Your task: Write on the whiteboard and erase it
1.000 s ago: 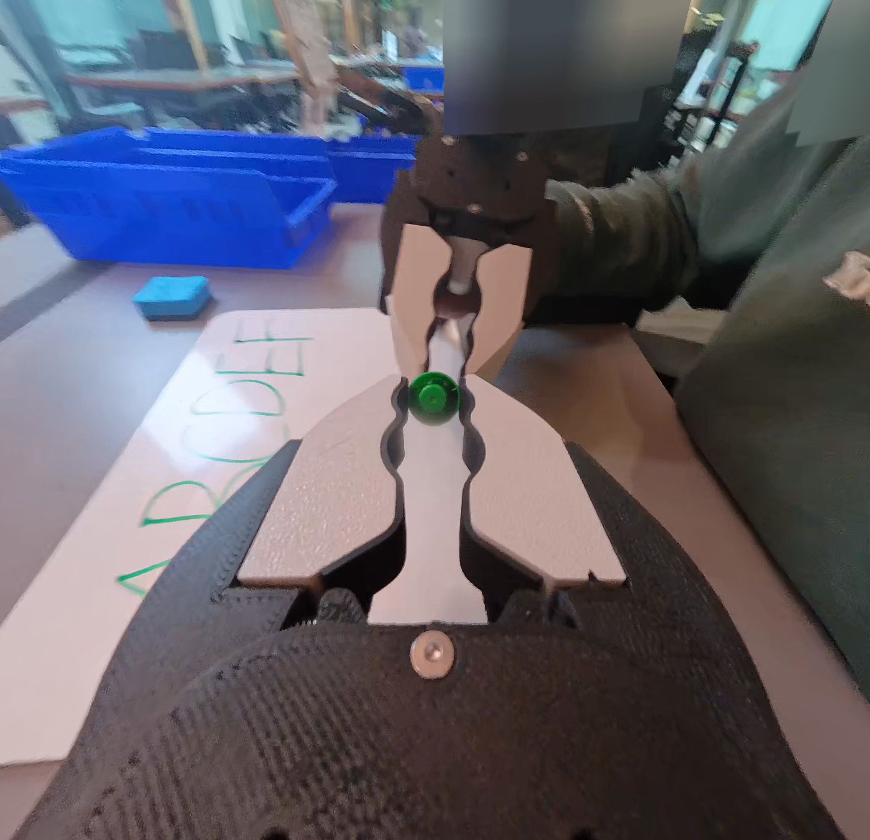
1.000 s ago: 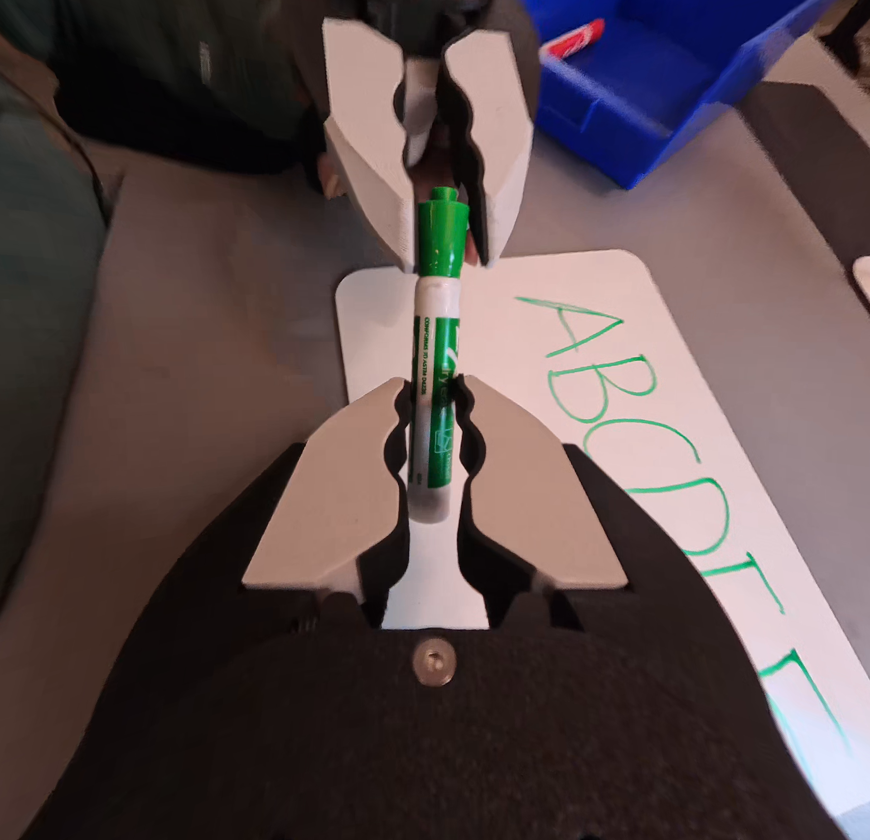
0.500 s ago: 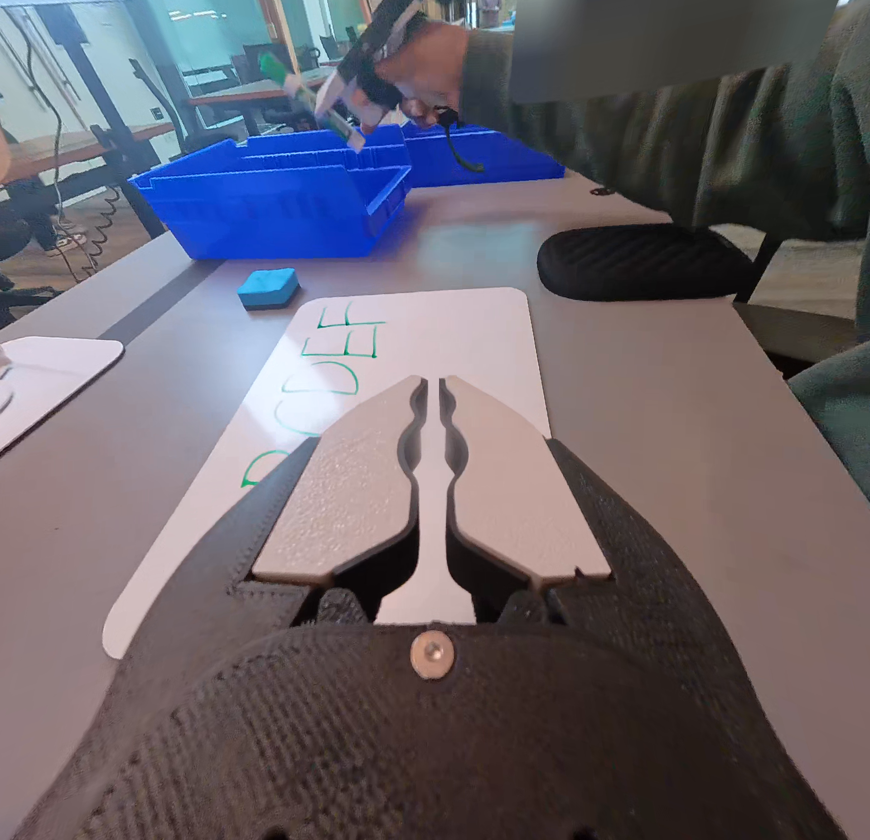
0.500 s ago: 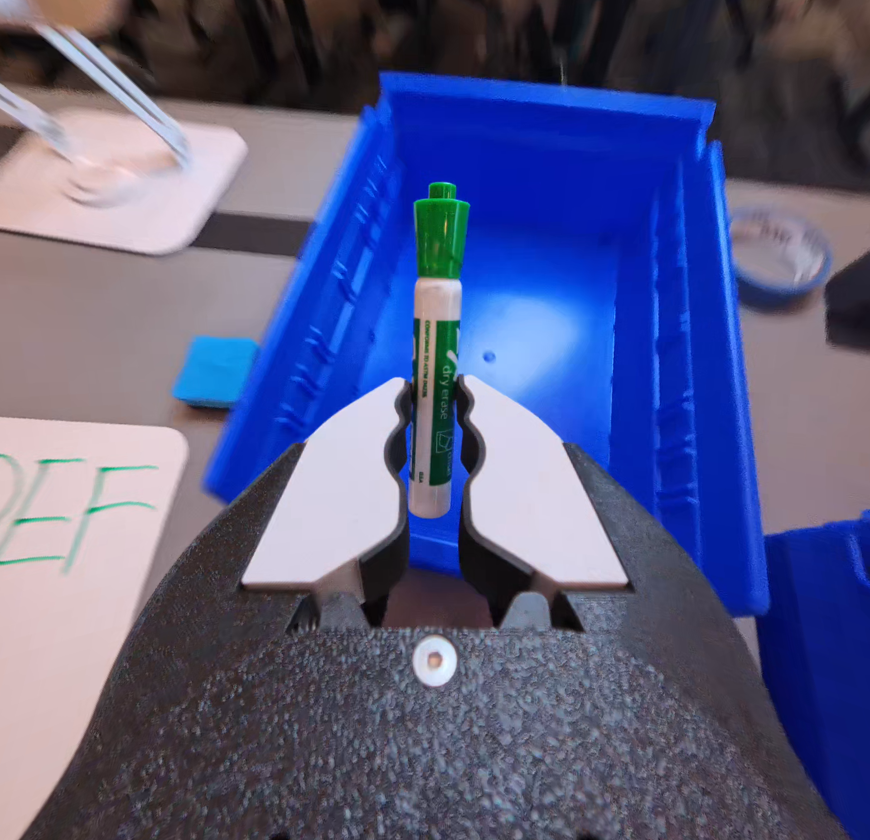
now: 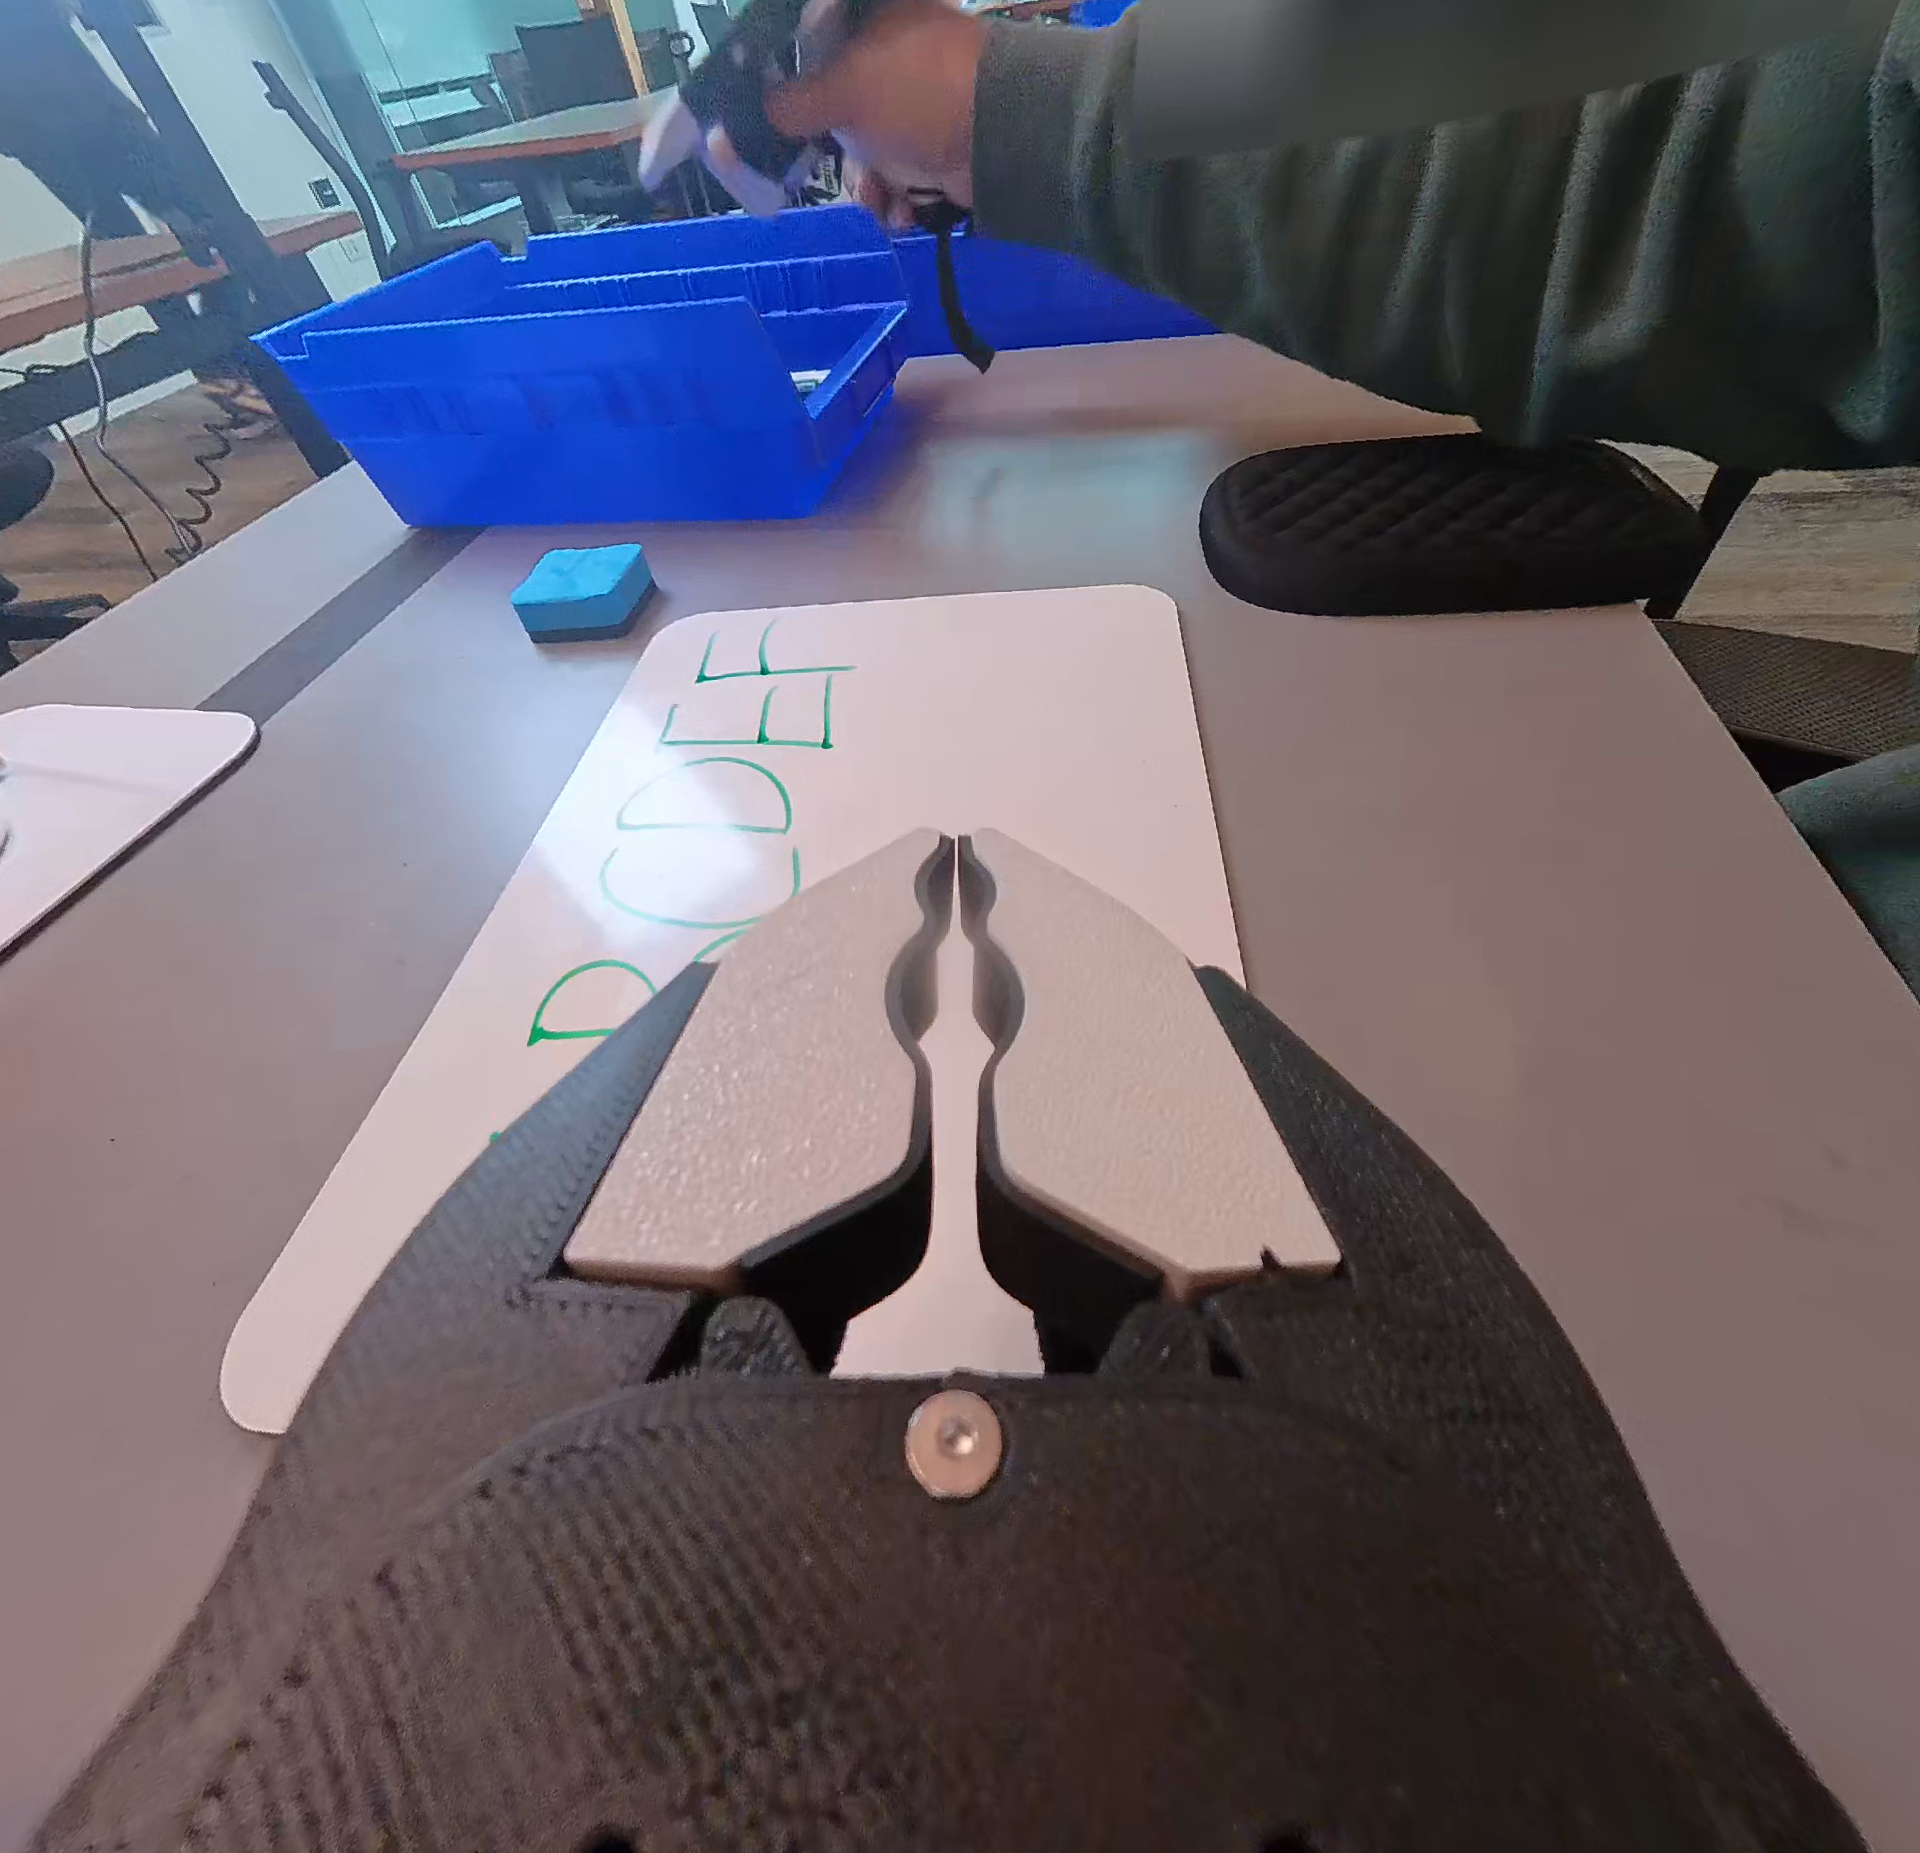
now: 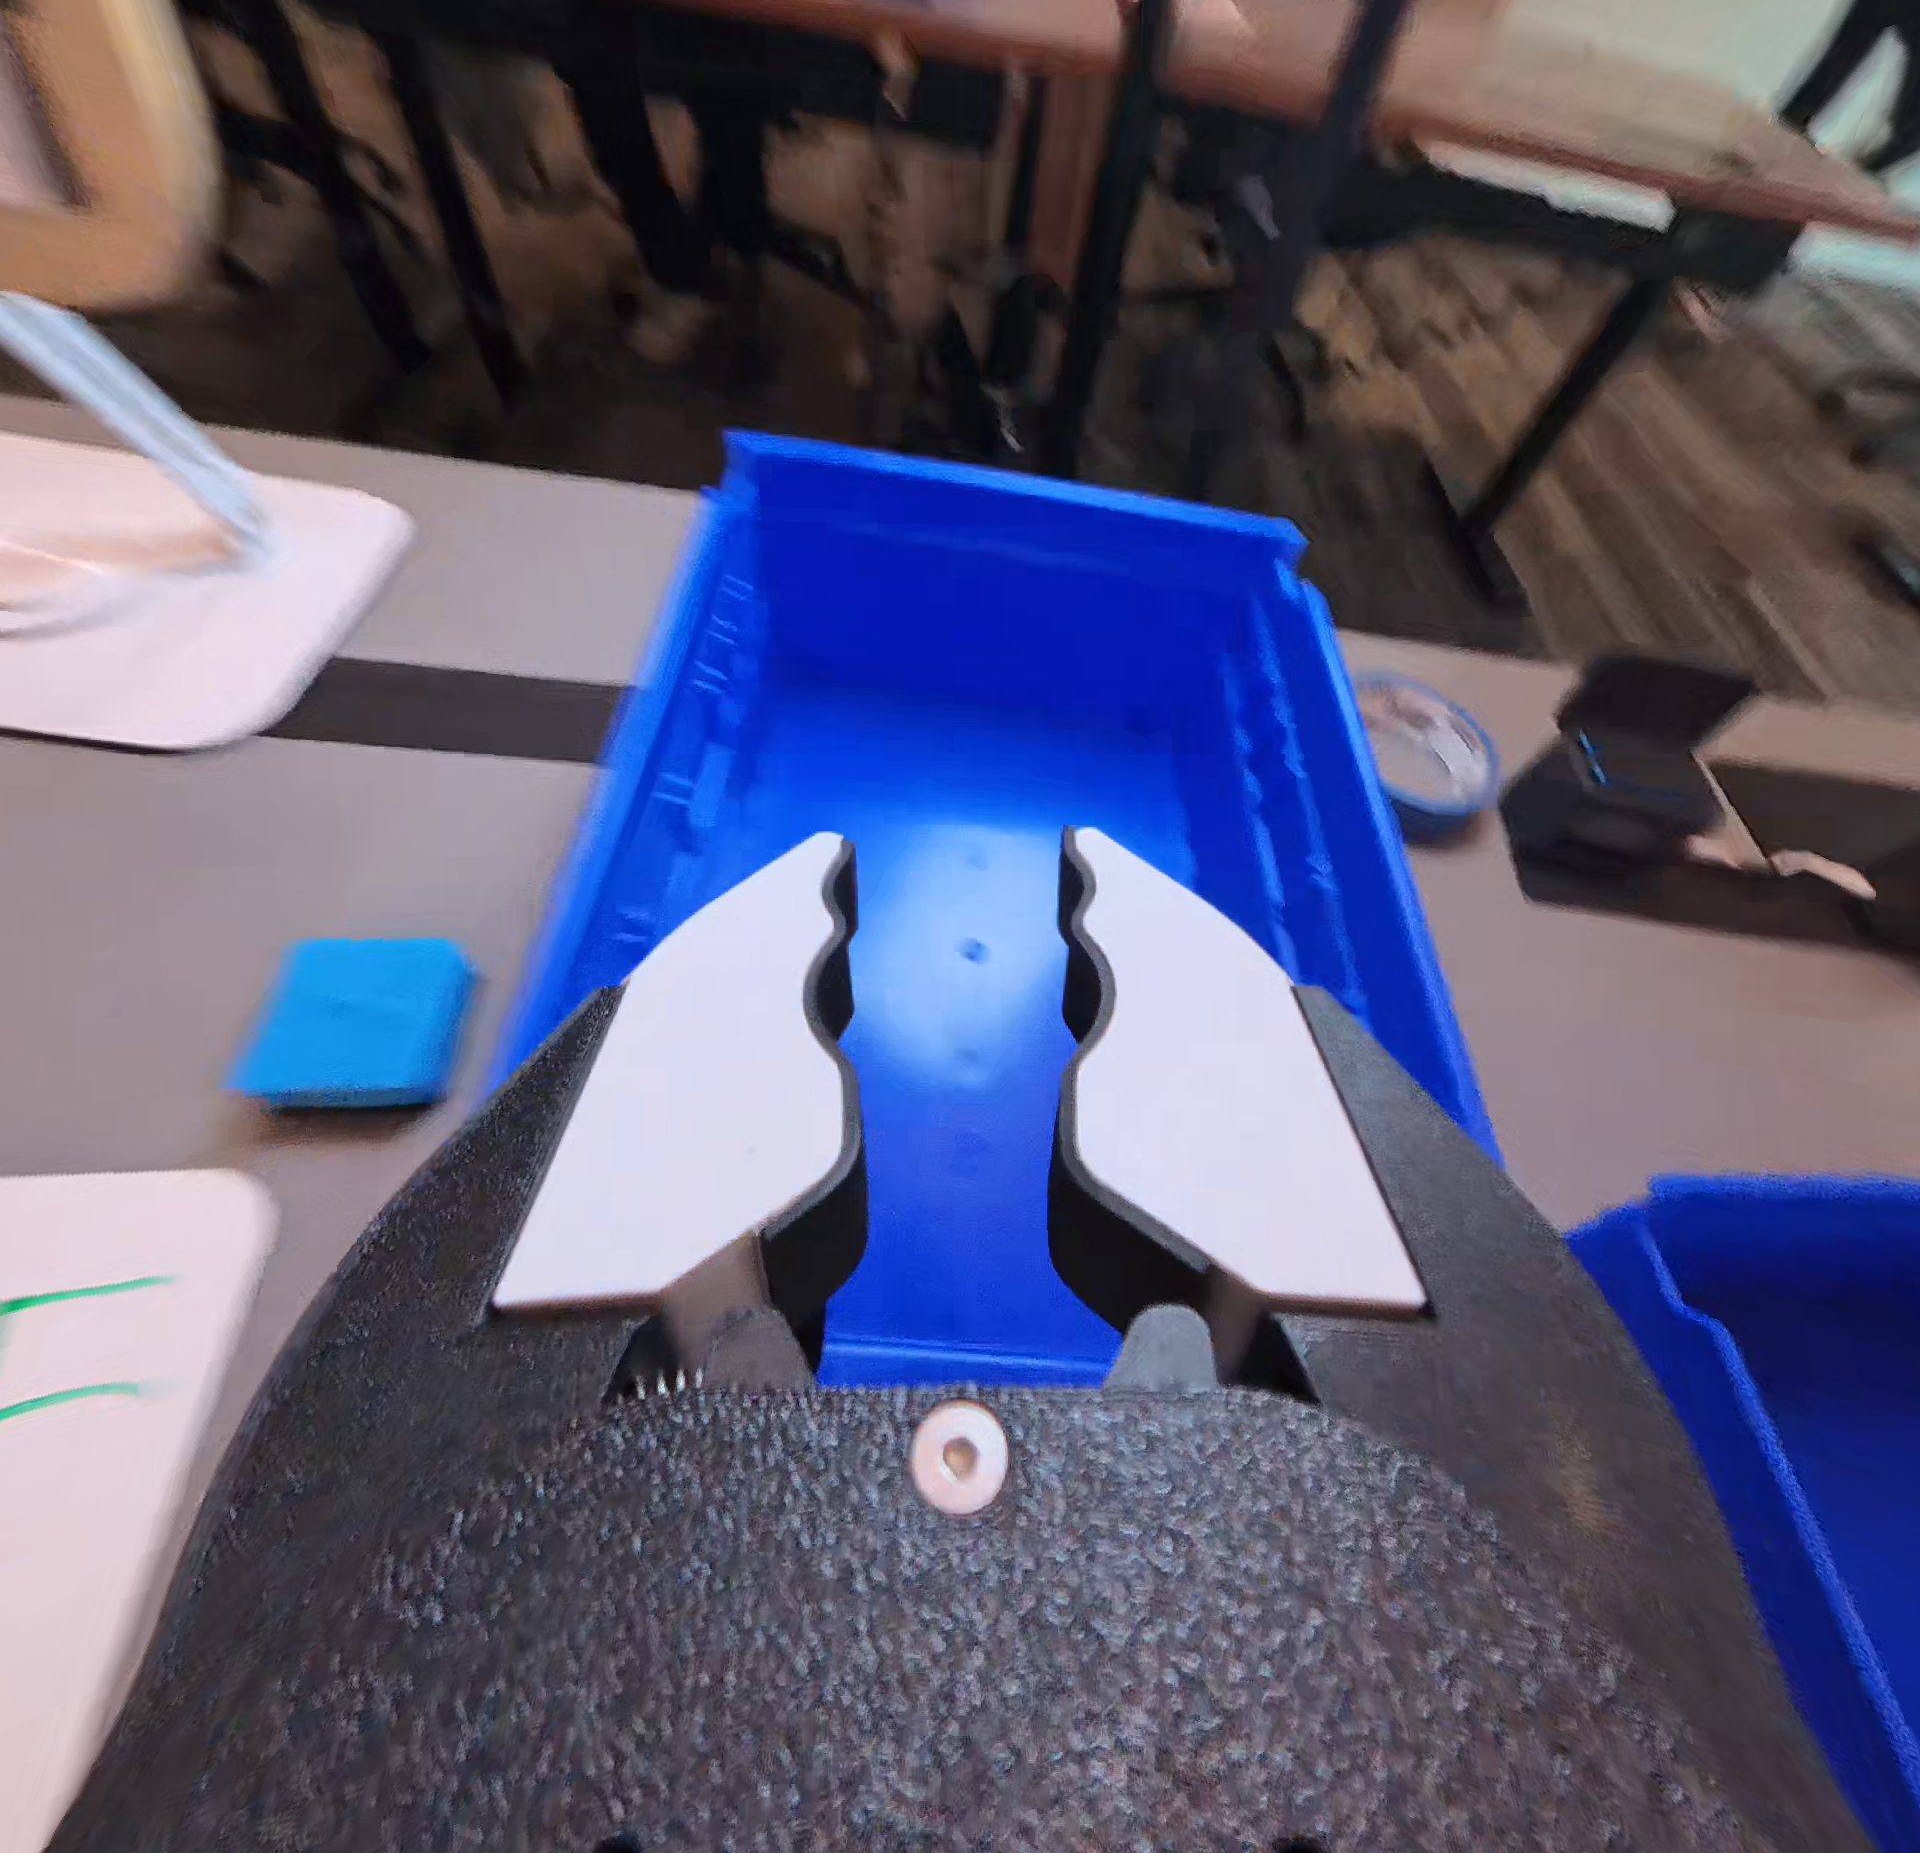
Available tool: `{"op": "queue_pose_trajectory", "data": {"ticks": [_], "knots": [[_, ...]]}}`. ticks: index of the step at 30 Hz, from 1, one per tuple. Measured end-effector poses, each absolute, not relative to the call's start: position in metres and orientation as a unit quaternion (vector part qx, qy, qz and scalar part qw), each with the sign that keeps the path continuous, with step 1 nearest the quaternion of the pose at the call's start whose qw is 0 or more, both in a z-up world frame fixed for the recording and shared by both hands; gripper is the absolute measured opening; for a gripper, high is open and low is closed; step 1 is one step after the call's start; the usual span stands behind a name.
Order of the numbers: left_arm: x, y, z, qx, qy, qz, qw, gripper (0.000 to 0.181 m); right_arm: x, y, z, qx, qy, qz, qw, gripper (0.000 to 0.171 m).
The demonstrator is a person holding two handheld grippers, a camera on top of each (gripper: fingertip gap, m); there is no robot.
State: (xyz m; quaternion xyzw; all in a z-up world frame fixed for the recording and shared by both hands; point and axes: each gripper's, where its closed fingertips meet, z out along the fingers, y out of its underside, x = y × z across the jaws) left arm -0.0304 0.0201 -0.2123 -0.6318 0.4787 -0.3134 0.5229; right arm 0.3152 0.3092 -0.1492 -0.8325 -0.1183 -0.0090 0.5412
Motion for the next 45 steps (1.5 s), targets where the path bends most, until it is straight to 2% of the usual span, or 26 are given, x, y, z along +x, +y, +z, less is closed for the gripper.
{"op": "queue_pose_trajectory", "data": {"ticks": [4,8,11,13,16,21,23,25,29,36,37,38,45], "knots": [[-0.032,0.023,-0.213,-0.636,0.474,-0.312,0.523,0.0,0.231,0.269,-0.112,-0.779,-0.208,0.068,0.588,0.037],[-0.034,0.023,-0.212,-0.639,0.466,-0.317,0.523,0.0,0.144,0.218,-0.105,-0.707,-0.291,0.174,0.621,0.036],[-0.036,0.025,-0.207,-0.637,0.457,-0.321,0.531,0.0,0.11,0.18,-0.099,-0.621,-0.296,0.248,0.682,0.032],[-0.039,0.028,-0.207,-0.641,0.45,-0.316,0.535,0.002,0.103,0.172,-0.111,-0.608,-0.292,0.245,0.696,0.034],[-0.043,0.035,-0.212,-0.654,0.438,-0.307,0.536,0.002,0.1,0.186,-0.154,-0.663,-0.309,0.212,0.648,0.043],[-0.044,0.041,-0.222,-0.668,0.443,-0.281,0.528,0.006,0.126,0.222,-0.207,-0.75,-0.29,0.118,0.583,0.044],[-0.044,0.042,-0.226,-0.671,0.445,-0.279,0.524,0.007,0.131,0.228,-0.227,-0.779,-0.276,0.115,0.551,0.051],[-0.043,0.041,-0.227,-0.672,0.448,-0.279,0.52,0.007,0.134,0.234,-0.24,-0.803,-0.265,0.107,0.524,0.066],[-0.039,0.037,-0.229,-0.669,0.459,-0.279,0.514,0.006,0.137,0.251,-0.253,-0.839,-0.25,0.07,0.478,0.076],[-0.038,0.032,-0.235,-0.665,0.487,-0.263,0.501,0.005,0.135,0.279,-0.279,-0.89,-0.225,0.037,0.396,0.072],[-0.038,0.032,-0.235,-0.665,0.493,-0.26,0.497,0.004,0.135,0.281,-0.282,-0.892,-0.226,0.039,0.389,0.062],[-0.039,0.03,-0.238,-0.667,0.505,-0.256,0.485,0.003,0.134,0.283,-0.282,-0.89,-0.23,0.046,0.391,0.052],[-0.067,0.01,-0.26,-0.677,0.587,-0.239,0.373,0.0,0.112,0.245,-0.258,-0.847,-0.332,0.142,0.391,0.051]]}}
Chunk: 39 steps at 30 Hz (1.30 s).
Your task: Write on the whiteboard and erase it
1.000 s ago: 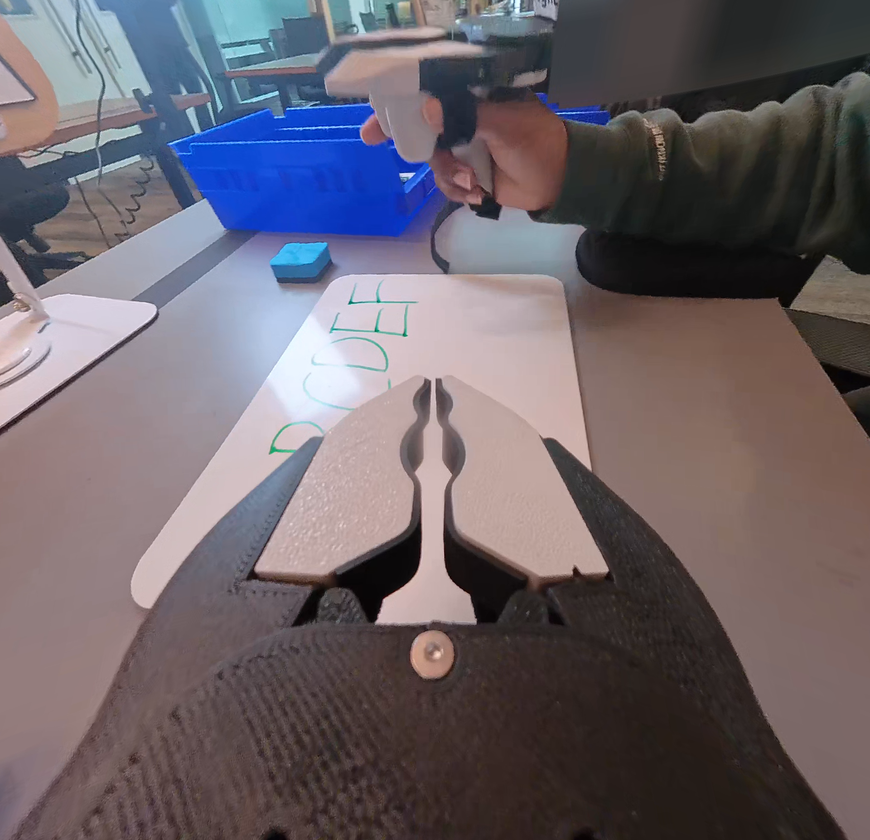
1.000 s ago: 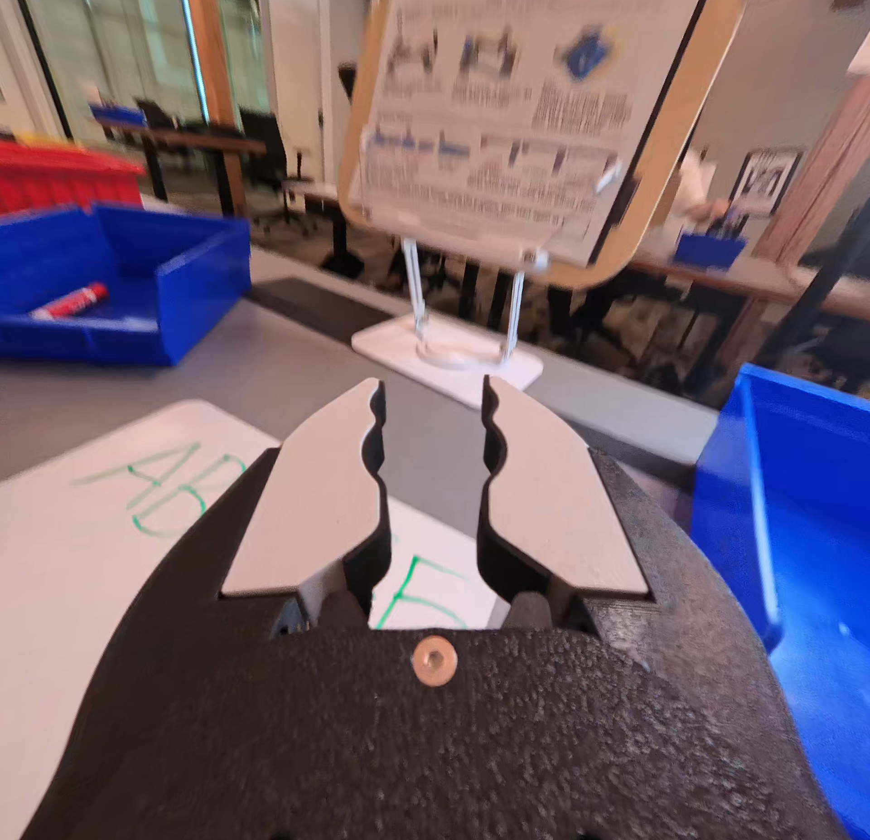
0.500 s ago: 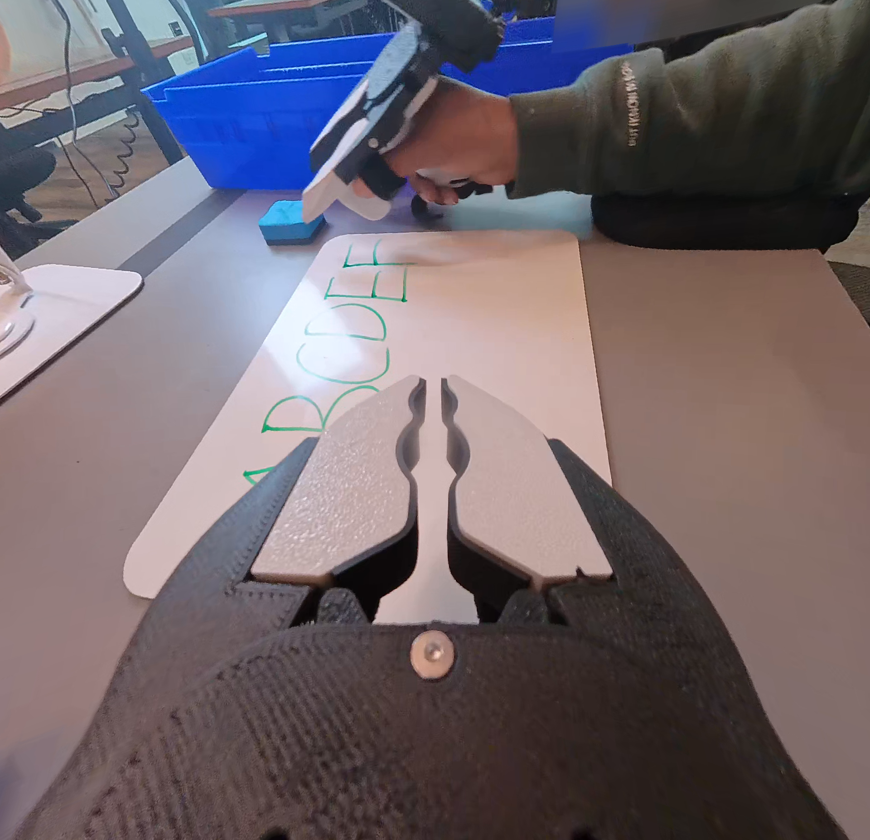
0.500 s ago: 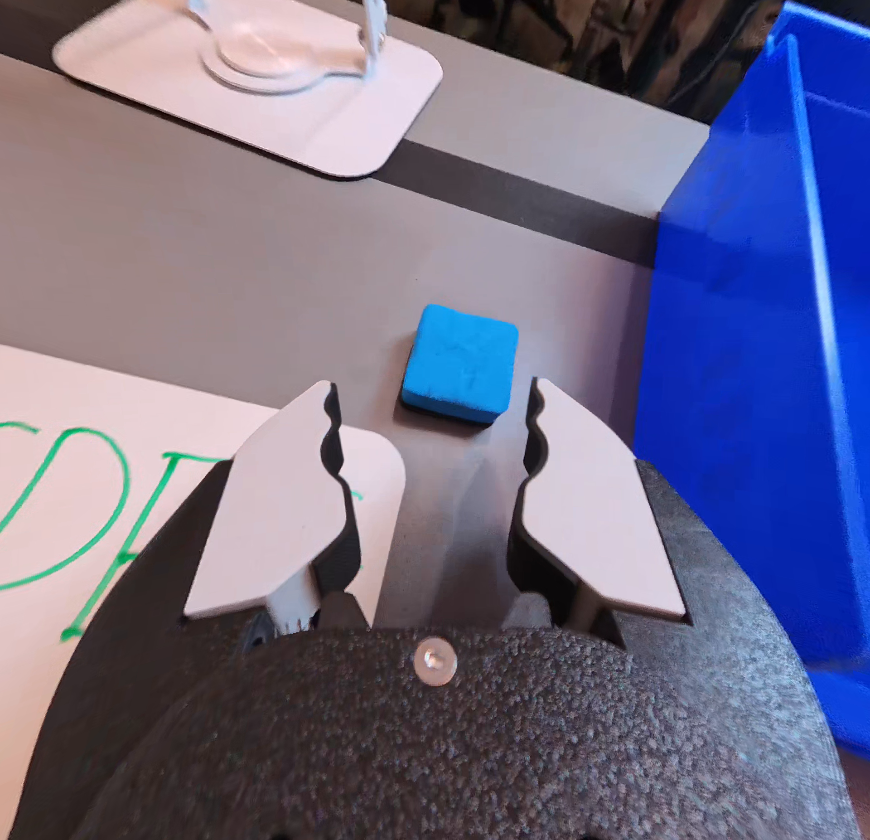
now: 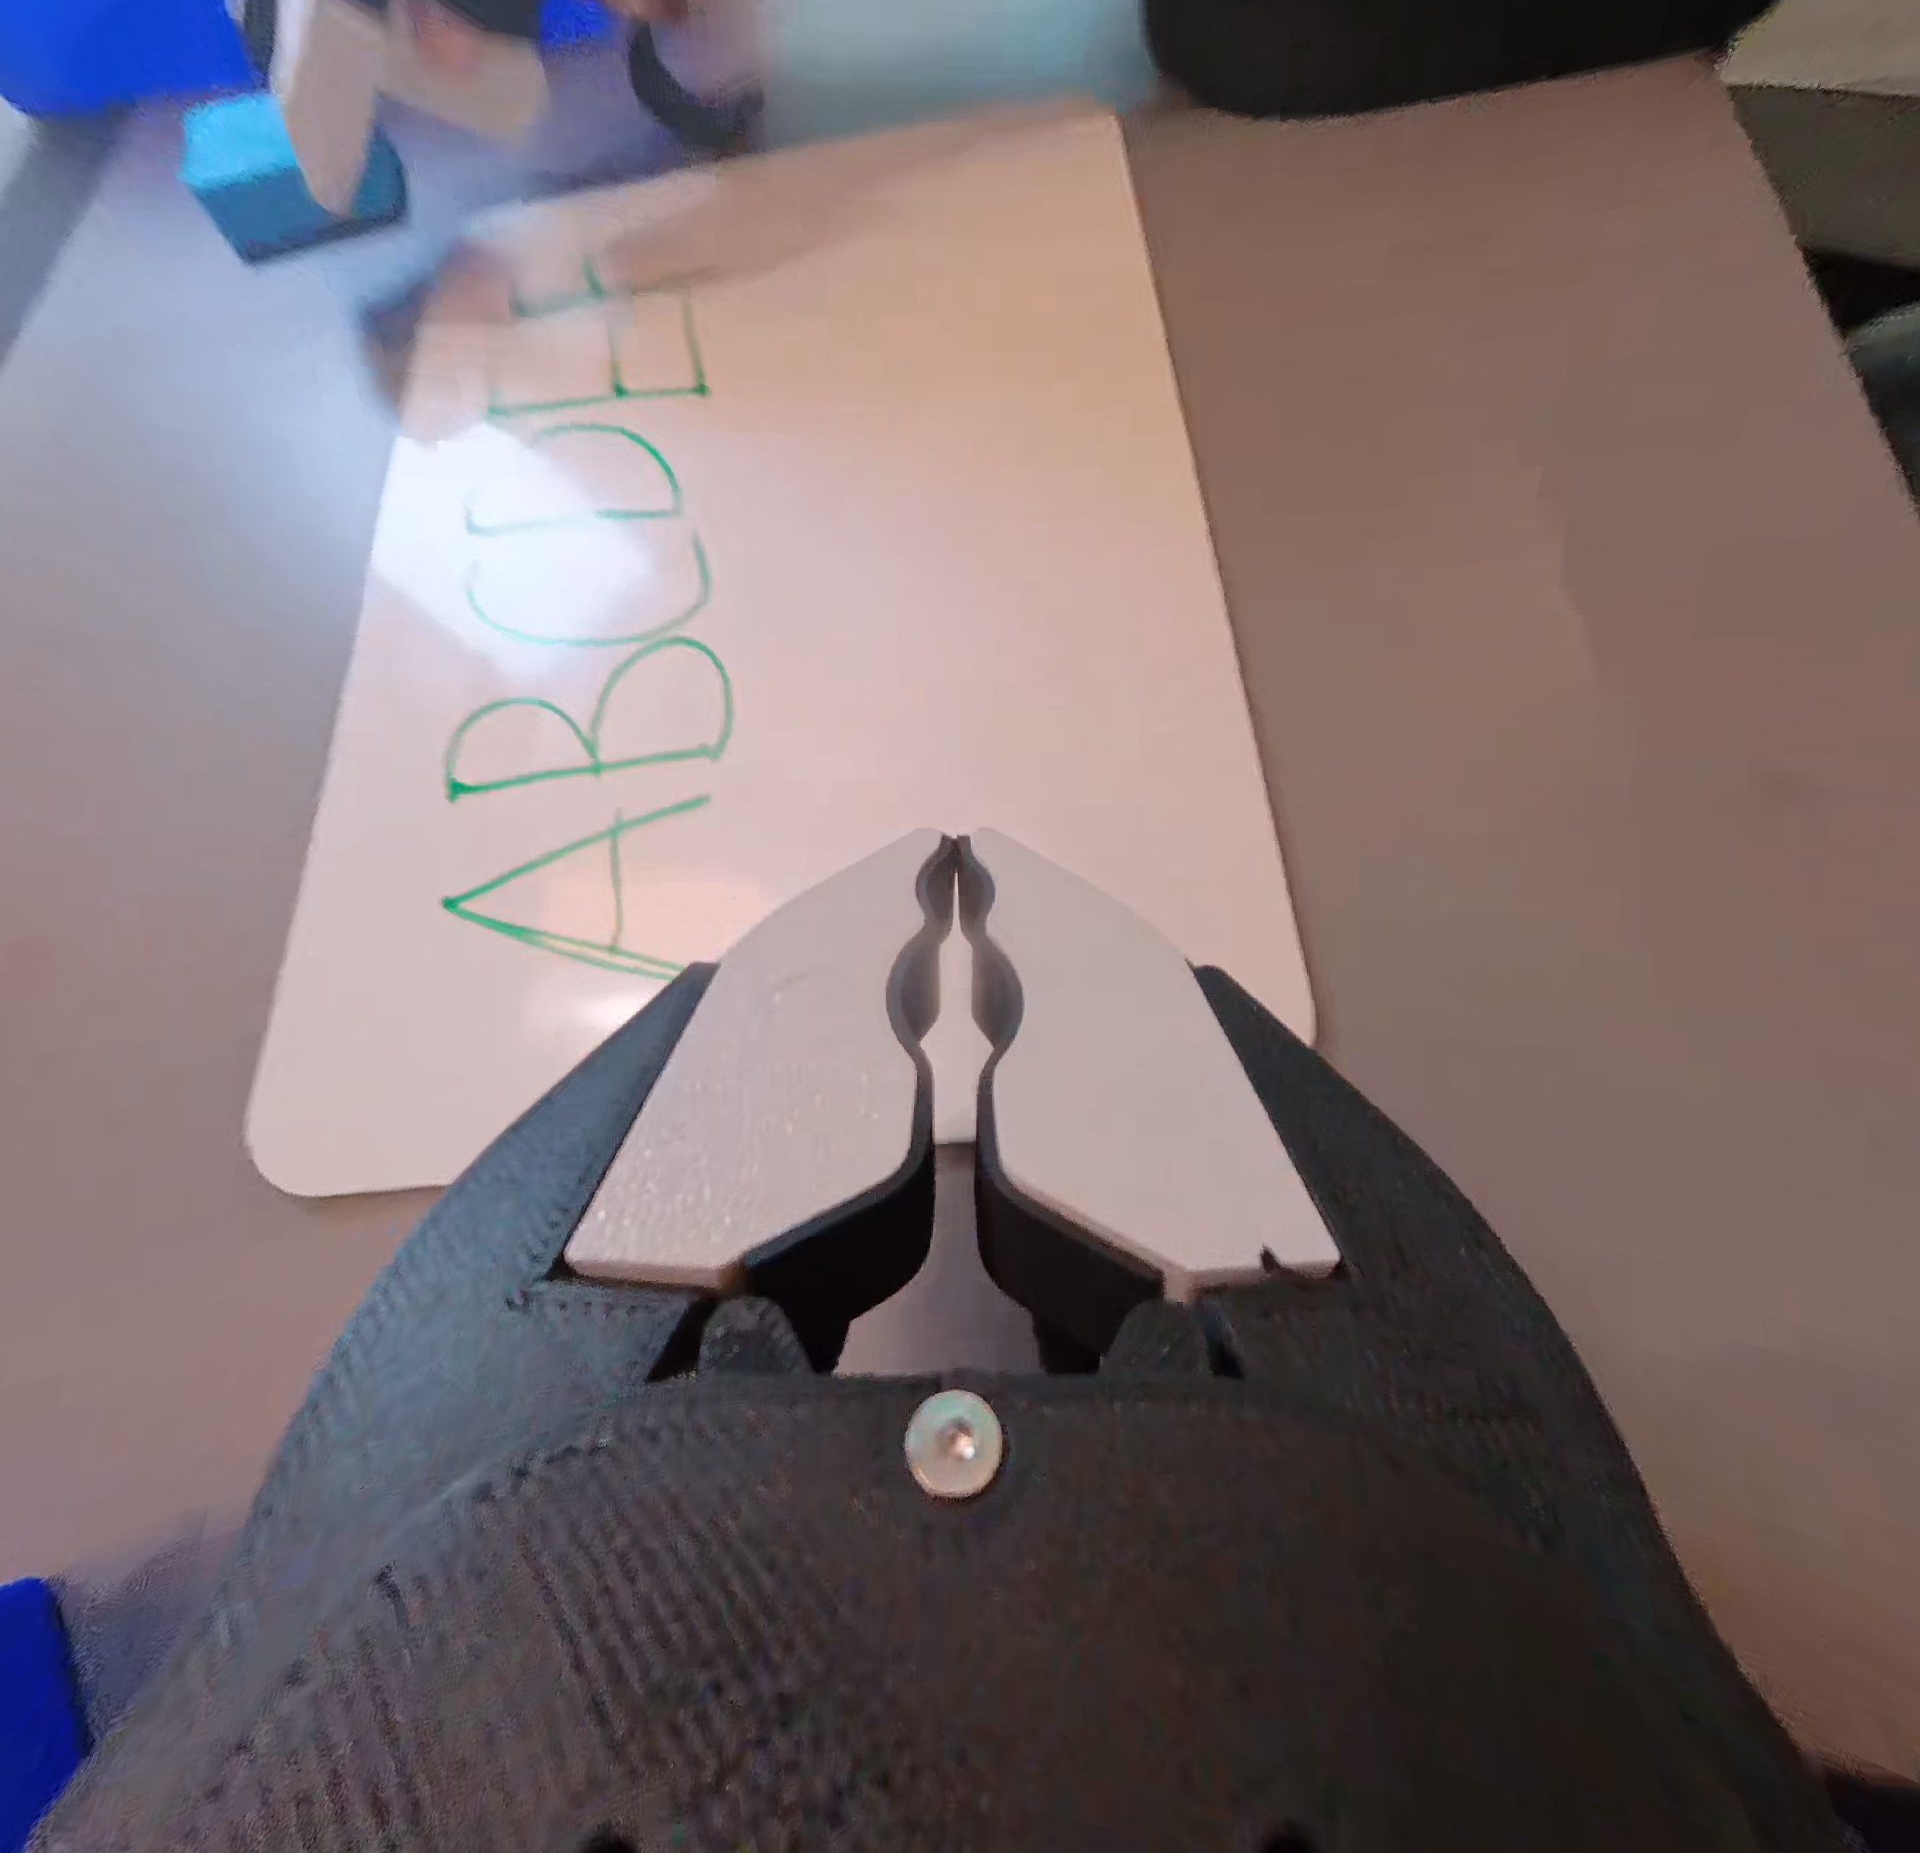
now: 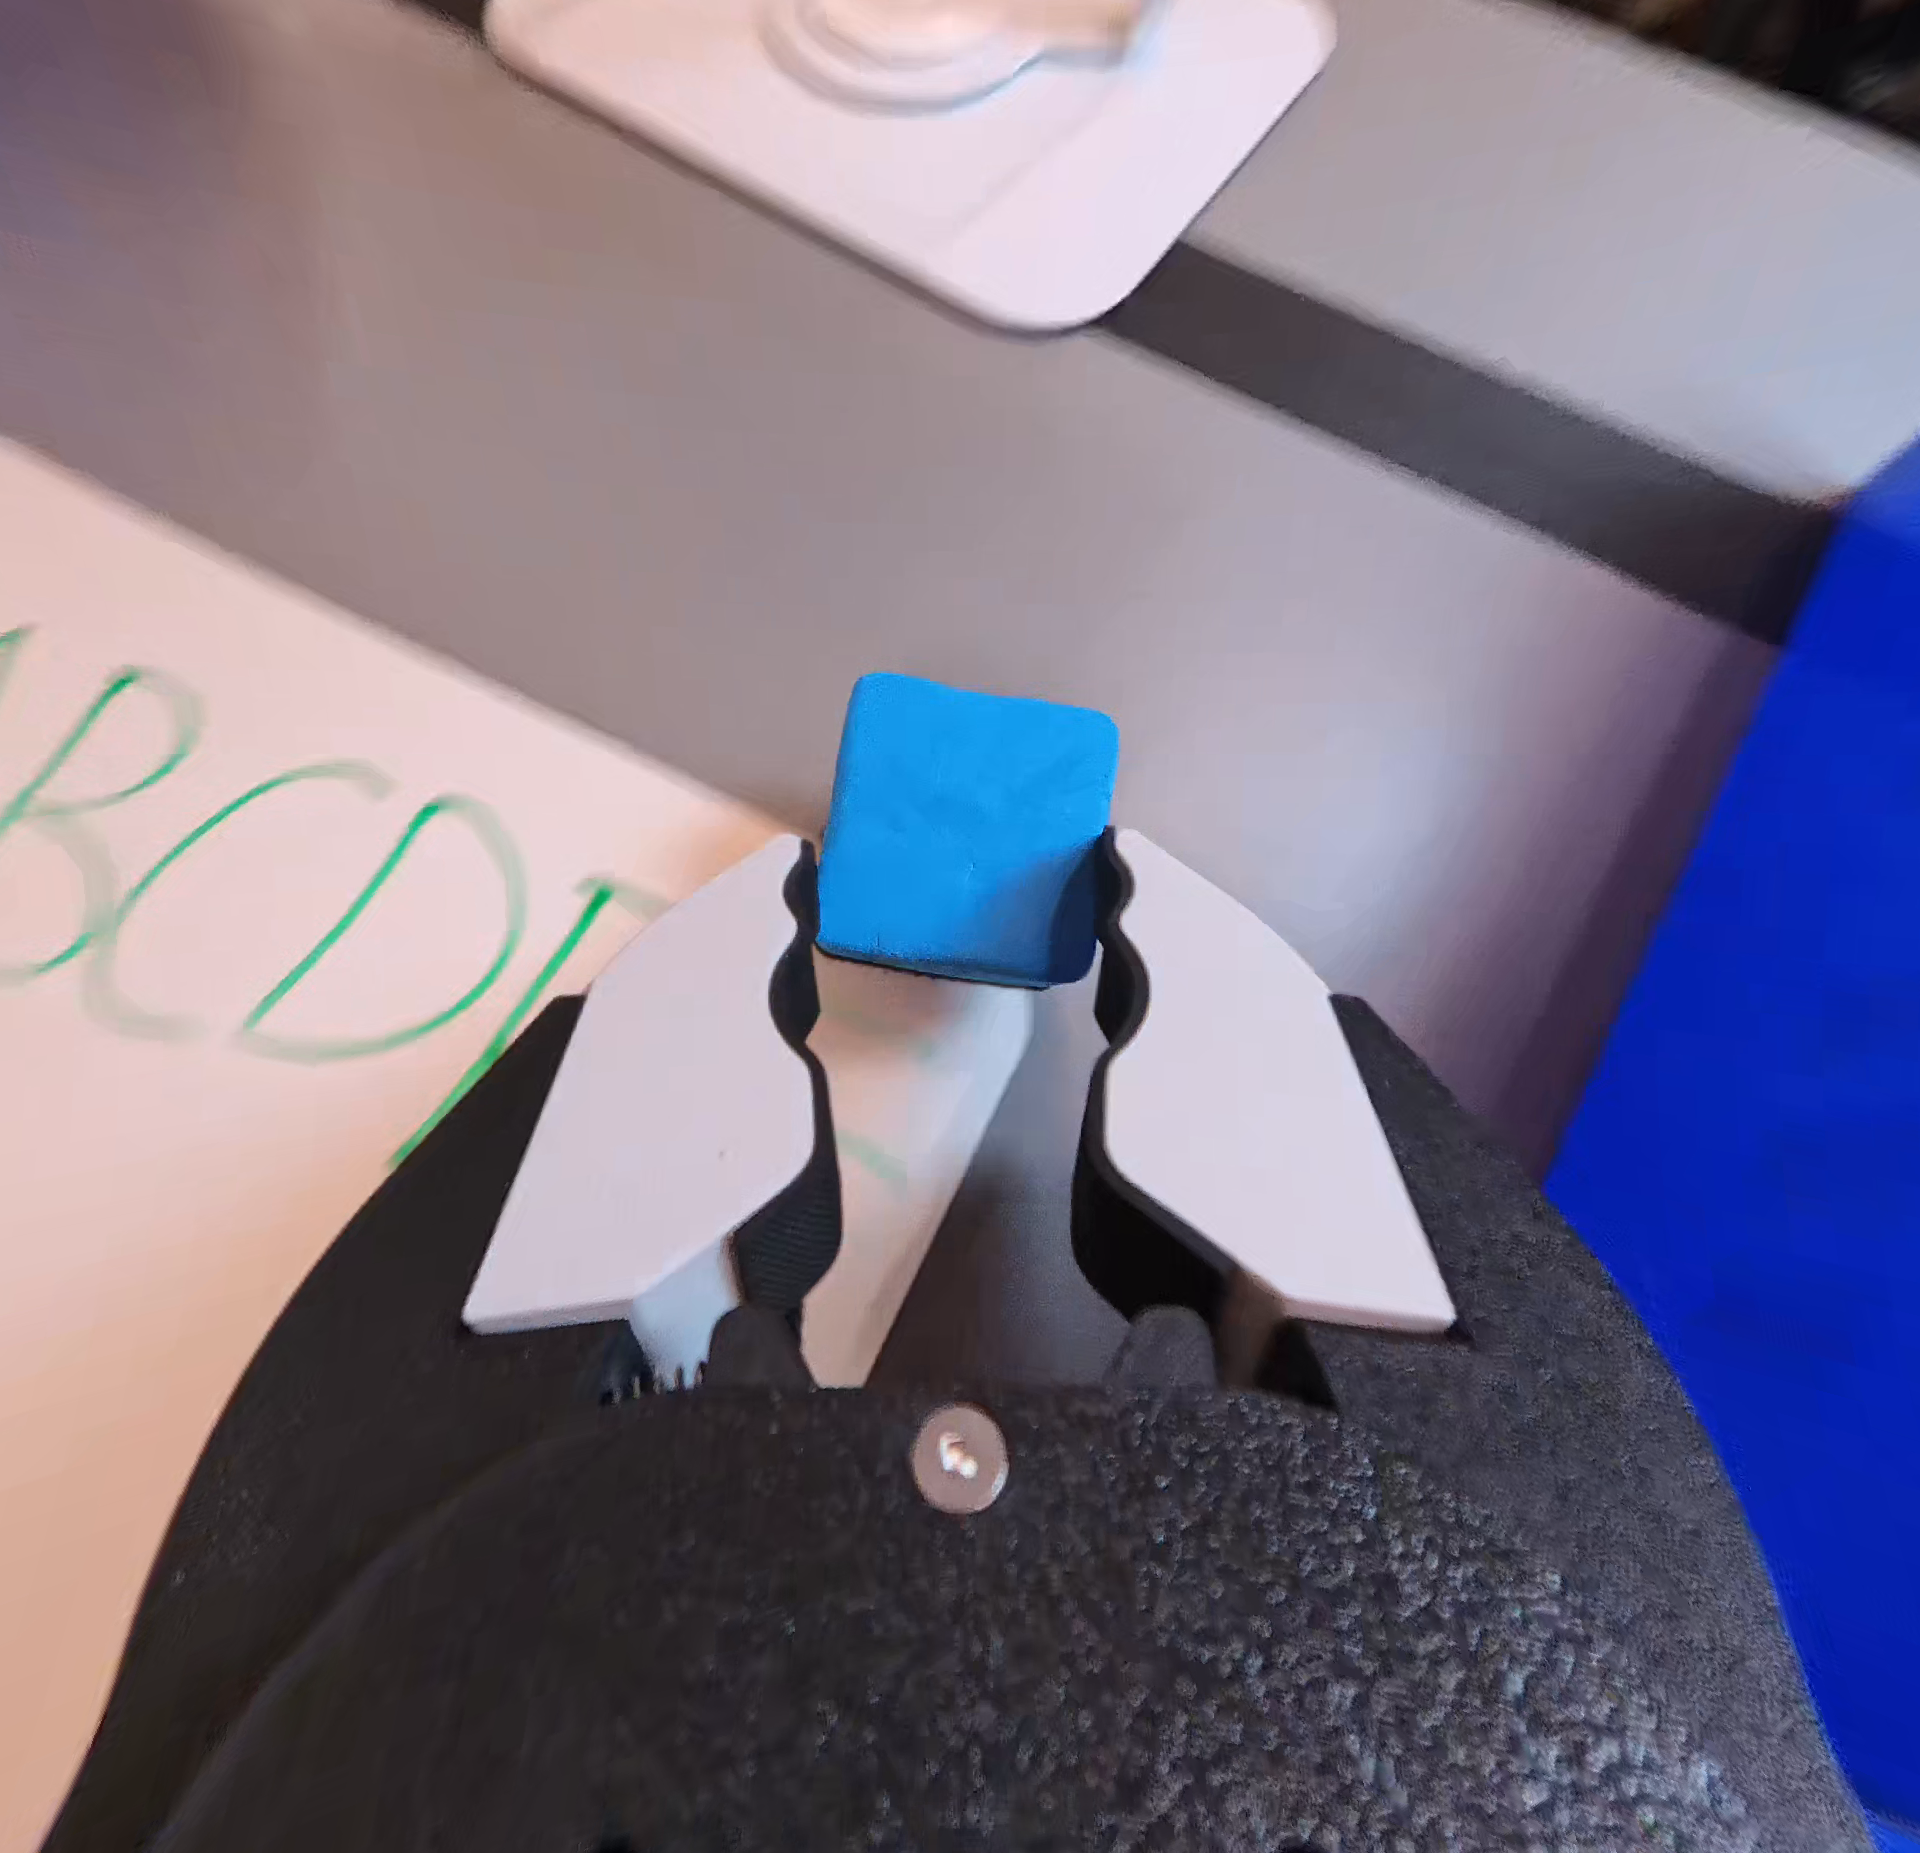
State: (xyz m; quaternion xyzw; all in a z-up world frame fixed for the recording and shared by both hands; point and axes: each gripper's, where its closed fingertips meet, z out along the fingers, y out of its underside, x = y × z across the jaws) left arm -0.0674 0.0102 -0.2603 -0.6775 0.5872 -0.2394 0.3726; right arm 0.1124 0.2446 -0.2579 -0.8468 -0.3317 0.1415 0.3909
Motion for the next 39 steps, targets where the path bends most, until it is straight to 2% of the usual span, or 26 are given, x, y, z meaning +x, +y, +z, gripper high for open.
{"op": "queue_pose_trajectory", "data": {"ticks": [3,11,15,16,18,19,24,28,39], "knots": [[-0.072,0.003,-0.266,-0.676,0.601,-0.239,0.353,0.0,0.107,0.202,-0.261,-0.844,-0.382,0.18,0.331,0.052],[-0.071,-0.011,-0.291,-0.663,0.668,-0.158,0.299,0.0,0.113,0.151,-0.276,-0.827,-0.454,0.145,0.299,0.052],[-0.071,-0.013,-0.291,-0.66,0.677,-0.141,0.294,0.0,0.112,0.152,-0.27,-0.821,-0.473,0.126,0.295,0.064],[-0.072,-0.013,-0.291,-0.658,0.68,-0.136,0.294,0.0,0.11,0.152,-0.27,-0.821,-0.475,0.128,0.29,0.063],[-0.072,-0.014,-0.291,-0.658,0.681,-0.135,0.292,0.0,0.106,0.155,-0.274,-0.822,-0.478,0.122,0.286,0.048],[-0.071,-0.015,-0.291,-0.659,0.679,-0.14,0.29,0.0,0.105,0.158,-0.274,-0.82,-0.478,0.118,0.293,0.047],[-0.071,-0.016,-0.291,-0.665,0.672,-0.158,0.286,0.0,0.105,0.151,-0.274,-0.815,-0.488,0.116,0.292,0.049],[-0.07,-0.018,-0.291,-0.664,0.673,-0.16,0.284,0.0,0.11,0.154,-0.275,-0.821,-0.477,0.119,0.29,0.06],[-0.069,-0.019,-0.291,-0.666,0.67,-0.168,0.281,0.0,0.108,0.151,-0.27,-0.817,-0.472,0.145,0.298,0.061]]}}
